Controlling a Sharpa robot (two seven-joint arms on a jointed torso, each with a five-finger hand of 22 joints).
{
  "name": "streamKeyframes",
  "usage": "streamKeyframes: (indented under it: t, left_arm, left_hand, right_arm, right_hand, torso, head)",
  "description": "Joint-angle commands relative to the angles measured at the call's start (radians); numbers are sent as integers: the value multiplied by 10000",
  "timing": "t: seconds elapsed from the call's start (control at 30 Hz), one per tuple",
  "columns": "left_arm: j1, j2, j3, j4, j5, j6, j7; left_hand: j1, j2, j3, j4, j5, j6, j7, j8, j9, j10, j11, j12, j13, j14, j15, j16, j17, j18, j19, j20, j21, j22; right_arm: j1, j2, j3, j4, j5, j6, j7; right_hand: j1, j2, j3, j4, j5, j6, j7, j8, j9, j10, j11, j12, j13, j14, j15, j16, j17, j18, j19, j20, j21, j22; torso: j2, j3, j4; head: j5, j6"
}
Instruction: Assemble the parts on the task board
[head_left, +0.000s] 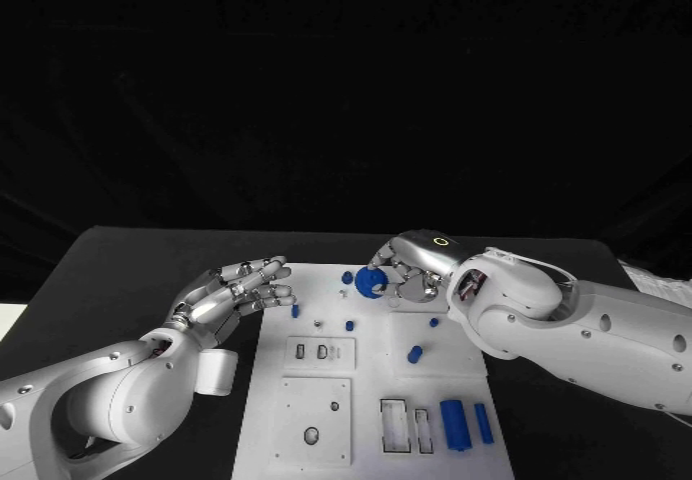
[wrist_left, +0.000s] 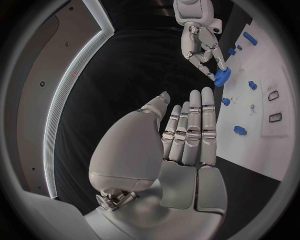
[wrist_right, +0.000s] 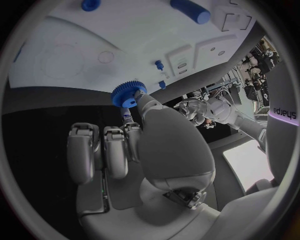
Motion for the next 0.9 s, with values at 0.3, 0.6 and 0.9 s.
streamKeyframes:
  t: [0.3,0.6,0.9]
  left_arm:
    - [11,41,6,17,0,220,44]
    - [11,57,6,8,0,213,48]
    - [11,58,6,2,1,207,44]
  left_hand:
    - [104,20,-6,-49,-46,-66,-1,-36,-17,-68,-16,-63,-12,-83,-10,-49,9,86,-69,-12,38,9]
    - [114,28,17,-69,-45,-69,-2,-33,-15,-73,-15,-59,-12,-84,-8,-62,17,86,-76,-12,49,15]
    - [113,28,20,-72,-46,-70,-1,-32,-15,-74,-14,-58,-11,-85,-8,-65,19,85,-78,-12,51,16]
  right_arm:
    - [-93,1064,-108,-505,-1228,-57,-372]
    - [-160,1581,-202,-999,-1317,220,-398]
    - [-171,1833,-257,-1285,-1369,579,-489]
  right_hand:
    - [57,121,528,-287,-4,1058,-473,288,760,184,-47,-66,1174,981,-73,40,2269,-206,132,-33,41,260]
    - [40,111,540,-299,-11,1041,-468,278,758,172,-45,-97,1155,980,-72,36,2263,-206,131,-33,39,258]
    - [-91,58,556,-303,-37,1003,-445,248,757,157,-27,-134,1142,974,-60,23,2239,-203,123,-27,29,240]
  torso:
    - [10,-2,18]
    - [-1,8,-9]
    - [4,19,-19]
  head:
    - [96,-42]
    - [155,-71]
    - [173,-92]
